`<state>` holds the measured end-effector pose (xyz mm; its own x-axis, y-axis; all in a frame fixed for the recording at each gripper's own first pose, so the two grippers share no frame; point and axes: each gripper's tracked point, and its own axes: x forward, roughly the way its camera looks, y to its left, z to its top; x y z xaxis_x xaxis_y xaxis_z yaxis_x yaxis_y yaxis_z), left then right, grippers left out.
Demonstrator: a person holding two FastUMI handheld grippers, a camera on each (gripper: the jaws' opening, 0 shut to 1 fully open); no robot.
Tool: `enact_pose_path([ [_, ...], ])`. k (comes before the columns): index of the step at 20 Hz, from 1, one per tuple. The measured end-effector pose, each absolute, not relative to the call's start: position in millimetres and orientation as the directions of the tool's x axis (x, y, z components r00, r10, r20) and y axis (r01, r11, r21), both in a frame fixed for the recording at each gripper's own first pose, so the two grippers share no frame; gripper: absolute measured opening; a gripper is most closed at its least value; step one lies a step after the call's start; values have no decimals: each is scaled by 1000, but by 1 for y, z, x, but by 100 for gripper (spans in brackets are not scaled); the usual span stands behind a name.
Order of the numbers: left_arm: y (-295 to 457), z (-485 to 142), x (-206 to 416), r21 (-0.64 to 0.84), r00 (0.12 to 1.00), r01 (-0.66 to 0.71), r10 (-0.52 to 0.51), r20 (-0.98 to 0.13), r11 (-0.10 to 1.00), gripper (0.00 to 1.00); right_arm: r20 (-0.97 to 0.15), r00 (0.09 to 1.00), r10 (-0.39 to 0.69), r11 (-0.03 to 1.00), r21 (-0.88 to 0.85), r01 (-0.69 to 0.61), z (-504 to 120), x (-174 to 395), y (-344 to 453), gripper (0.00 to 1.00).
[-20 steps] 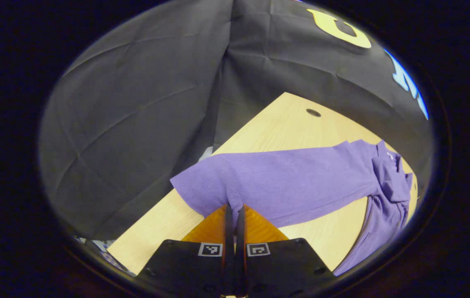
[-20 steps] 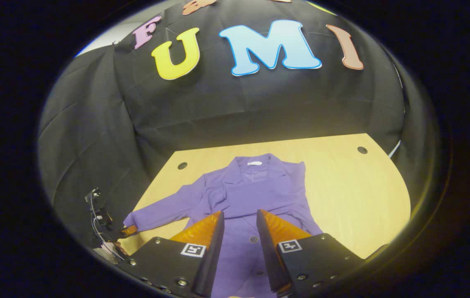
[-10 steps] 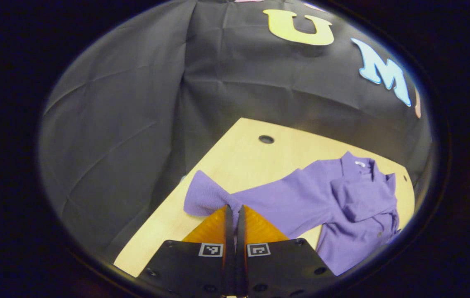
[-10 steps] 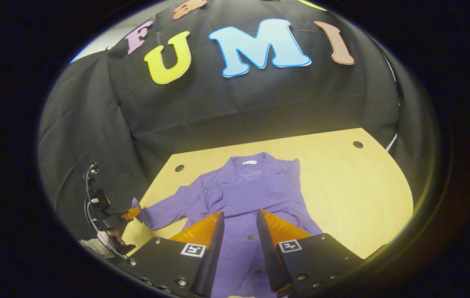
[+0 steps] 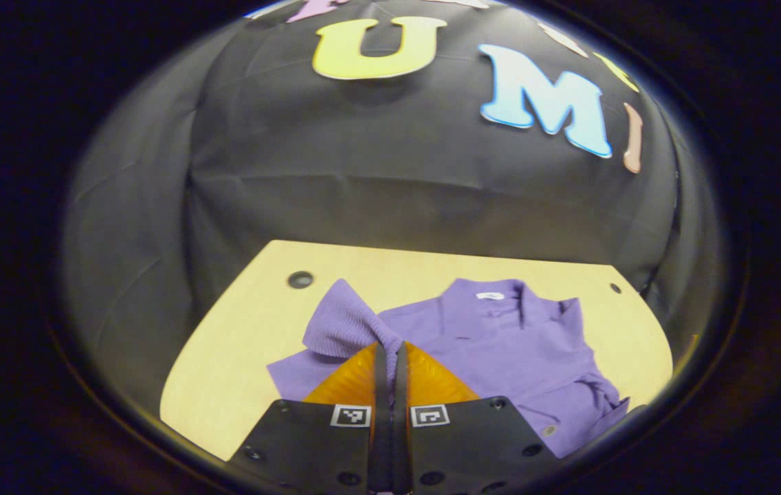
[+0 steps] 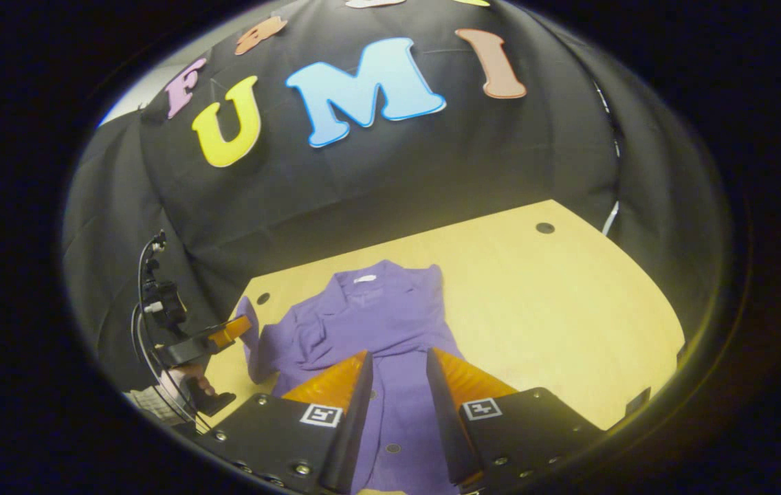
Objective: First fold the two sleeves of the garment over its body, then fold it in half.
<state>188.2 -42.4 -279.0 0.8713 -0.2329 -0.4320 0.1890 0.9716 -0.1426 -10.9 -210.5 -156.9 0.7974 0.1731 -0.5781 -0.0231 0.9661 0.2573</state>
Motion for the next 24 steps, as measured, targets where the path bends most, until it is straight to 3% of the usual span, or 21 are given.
enact_pose_path([
  [12, -298, -295, 176, -119, 709, 538, -524, -472, 835, 7, -615, 788, 26, 942, 279, 186, -175, -43, -299, 49],
  [16, -333, -316, 169, -118, 670, 564, -536, -514, 817, 7, -631, 776, 11, 933, 286, 219, -182, -53, -314, 49],
  [22, -335, -357, 177, -70, 639, 542, -465, -612, 837, 7, -647, 762, 32, 938, 283, 201, -191, -55, -315, 49],
  [24, -339, -359, 170, -105, 612, 560, -495, -617, 822, 12, -651, 757, 48, 940, 285, 185, -195, -56, -311, 49],
])
